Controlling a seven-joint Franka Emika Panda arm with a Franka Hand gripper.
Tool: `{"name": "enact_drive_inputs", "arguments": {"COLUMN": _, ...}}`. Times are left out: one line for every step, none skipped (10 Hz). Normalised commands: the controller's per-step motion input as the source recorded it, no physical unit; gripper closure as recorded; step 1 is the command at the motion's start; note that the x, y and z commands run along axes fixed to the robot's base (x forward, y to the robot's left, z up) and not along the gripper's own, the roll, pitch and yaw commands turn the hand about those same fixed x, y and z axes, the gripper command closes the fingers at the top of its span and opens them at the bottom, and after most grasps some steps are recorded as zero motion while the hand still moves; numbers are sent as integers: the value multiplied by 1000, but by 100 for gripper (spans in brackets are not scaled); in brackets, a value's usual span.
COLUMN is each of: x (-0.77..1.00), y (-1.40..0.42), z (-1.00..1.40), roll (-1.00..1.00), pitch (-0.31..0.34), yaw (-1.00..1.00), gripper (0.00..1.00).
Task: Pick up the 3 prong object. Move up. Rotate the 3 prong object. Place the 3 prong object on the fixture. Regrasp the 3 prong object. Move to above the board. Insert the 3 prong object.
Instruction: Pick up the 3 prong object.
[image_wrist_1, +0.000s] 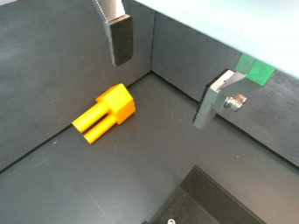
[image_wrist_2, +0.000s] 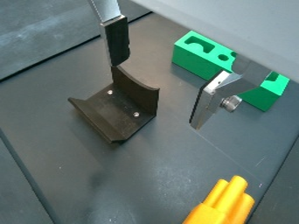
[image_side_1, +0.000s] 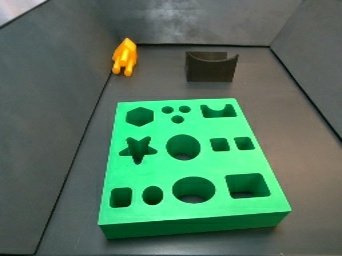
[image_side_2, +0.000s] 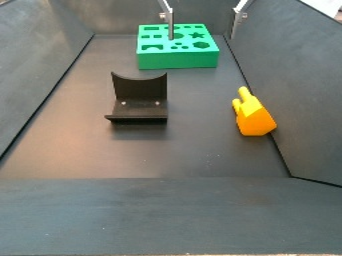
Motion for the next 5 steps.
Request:
{"name": "enact_drive_inputs", "arguments": {"x": -634, "y": 169, "z": -146, "roll": 0, "pitch": -399, "yaw": -251, "gripper": 0}}
{"name": "enact_drive_inputs", "arguments": {"x": -894, "y": 169, "z": -891, "roll": 0, "pitch": -183, "yaw": 51, "gripper": 0}}
{"name": "enact_drive_inputs", "arguments": {"x": -940, "y": 31, "z": -1000, "roll": 34, "pitch": -104, "yaw": 237, "gripper": 0}}
{"name": "enact_drive_inputs", "arguments": {"x": -757, "y": 0, "z": -1000, "roll": 37, "pitch": -76, "yaw": 426, "gripper": 0}}
{"name": "enact_drive_inputs", "arguments": {"x": -663, "y": 6, "z": -1000, "roll": 53, "pitch": -84, "yaw": 483, "gripper": 0}}
